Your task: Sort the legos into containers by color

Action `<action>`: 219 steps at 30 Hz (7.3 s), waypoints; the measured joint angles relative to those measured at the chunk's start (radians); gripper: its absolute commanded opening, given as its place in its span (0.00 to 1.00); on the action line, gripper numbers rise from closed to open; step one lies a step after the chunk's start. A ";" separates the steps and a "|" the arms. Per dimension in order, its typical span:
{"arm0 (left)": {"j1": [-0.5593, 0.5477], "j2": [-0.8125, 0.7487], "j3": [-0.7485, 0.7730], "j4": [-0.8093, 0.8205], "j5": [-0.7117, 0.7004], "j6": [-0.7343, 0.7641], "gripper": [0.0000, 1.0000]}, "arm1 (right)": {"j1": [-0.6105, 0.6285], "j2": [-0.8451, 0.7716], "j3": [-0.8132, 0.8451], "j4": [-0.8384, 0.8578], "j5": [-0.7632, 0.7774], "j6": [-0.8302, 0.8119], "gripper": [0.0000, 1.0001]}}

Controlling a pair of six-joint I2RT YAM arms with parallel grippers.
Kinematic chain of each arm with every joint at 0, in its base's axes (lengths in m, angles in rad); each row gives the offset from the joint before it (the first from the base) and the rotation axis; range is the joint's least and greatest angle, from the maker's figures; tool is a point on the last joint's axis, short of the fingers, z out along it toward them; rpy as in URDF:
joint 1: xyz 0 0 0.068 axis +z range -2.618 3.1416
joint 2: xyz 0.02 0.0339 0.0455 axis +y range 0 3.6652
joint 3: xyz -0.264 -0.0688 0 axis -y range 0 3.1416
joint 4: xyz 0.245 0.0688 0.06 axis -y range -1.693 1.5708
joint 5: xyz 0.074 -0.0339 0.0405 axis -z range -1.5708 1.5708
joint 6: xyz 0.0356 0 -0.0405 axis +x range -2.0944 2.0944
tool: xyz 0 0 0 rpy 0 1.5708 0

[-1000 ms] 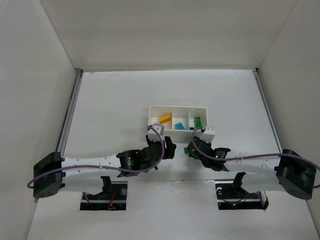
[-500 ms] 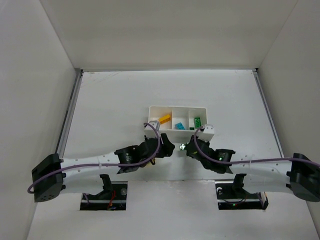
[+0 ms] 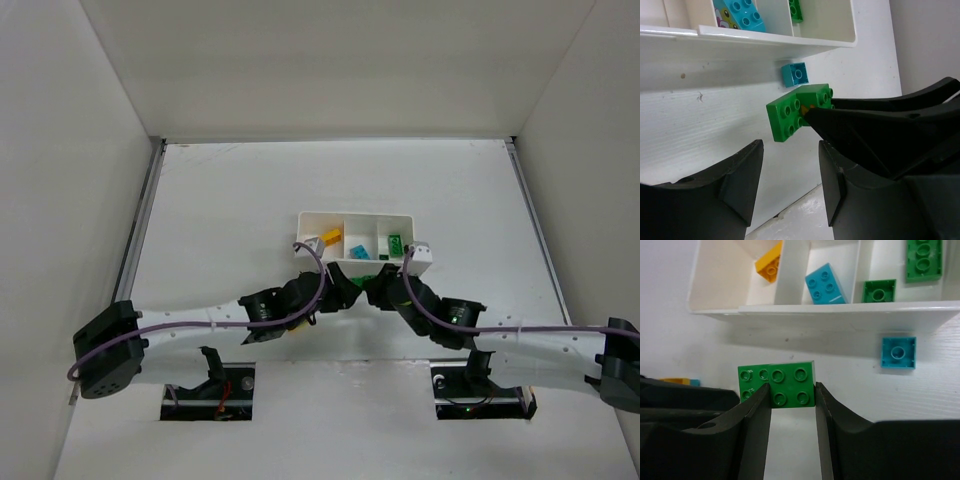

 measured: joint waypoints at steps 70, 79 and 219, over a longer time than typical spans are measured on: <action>0.064 -0.235 -0.092 -0.025 -0.194 0.152 0.03 | -0.342 0.317 0.254 0.201 -0.200 -0.385 0.34; 0.064 -0.187 -0.039 -0.024 -0.197 0.179 0.04 | -0.342 0.219 0.244 0.200 -0.201 -0.393 0.39; 0.483 -0.682 -0.177 -0.249 -0.021 0.314 0.53 | -0.464 0.593 0.712 -0.217 -0.459 -0.993 0.22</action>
